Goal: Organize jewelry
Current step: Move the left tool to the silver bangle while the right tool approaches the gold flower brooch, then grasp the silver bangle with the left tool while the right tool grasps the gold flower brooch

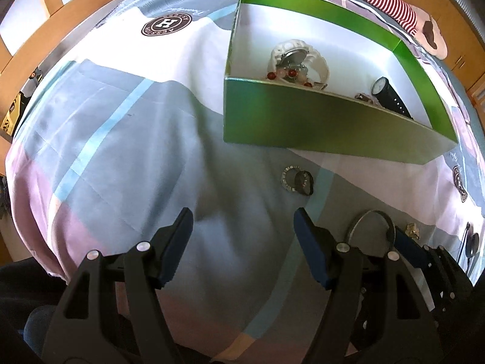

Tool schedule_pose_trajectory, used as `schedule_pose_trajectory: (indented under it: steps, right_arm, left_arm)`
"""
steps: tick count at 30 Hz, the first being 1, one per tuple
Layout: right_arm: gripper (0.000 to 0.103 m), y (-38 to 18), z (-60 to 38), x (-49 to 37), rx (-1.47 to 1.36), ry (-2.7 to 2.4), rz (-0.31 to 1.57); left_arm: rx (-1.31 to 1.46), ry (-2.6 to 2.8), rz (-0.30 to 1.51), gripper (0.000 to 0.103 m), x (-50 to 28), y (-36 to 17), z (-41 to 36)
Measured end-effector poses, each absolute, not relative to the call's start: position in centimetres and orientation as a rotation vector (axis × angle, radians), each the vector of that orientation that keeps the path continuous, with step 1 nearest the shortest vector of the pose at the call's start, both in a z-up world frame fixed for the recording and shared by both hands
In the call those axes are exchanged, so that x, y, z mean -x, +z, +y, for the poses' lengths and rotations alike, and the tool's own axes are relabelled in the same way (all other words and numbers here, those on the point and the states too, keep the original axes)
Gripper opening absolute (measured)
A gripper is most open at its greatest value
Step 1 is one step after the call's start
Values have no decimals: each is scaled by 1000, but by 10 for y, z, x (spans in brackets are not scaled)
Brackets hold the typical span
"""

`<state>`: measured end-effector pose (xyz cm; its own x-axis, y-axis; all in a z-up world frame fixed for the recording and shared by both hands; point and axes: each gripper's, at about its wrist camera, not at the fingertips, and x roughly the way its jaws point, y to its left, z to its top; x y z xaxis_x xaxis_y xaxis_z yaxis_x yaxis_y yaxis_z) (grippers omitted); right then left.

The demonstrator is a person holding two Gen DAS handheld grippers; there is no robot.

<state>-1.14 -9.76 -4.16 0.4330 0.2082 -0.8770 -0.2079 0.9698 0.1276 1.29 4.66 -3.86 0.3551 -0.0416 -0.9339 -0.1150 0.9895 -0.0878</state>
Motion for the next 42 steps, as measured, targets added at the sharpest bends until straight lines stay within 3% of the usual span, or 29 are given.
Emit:
schedule_pose_trajectory:
  steps: [7, 11, 20, 27, 32, 42]
  right_arm:
    - [57, -31, -115, 18, 3, 216, 1046]
    - [66, -8, -150, 29, -52, 167, 976]
    - [66, -17, -220, 37, -89, -69, 1028]
    - [66, -28, -216, 32, -129, -70, 1056]
    - [66, -20, -203, 33, -98, -29, 1049]
    - [66, -19, -201, 35, -79, 2, 1058]
  left_arm:
    - [168, 44, 1211, 70, -18, -41, 49]
    - [132, -20, 1173, 72, -14, -33, 36]
    - [-158, -310, 1102, 73, 8, -29, -51]
    - [-335, -361, 1131, 79, 7, -53, -92]
    - [-231, -339, 1173, 69, -1, -54, -73]
    - [-93, -339, 1198, 76, -11, -54, -57]
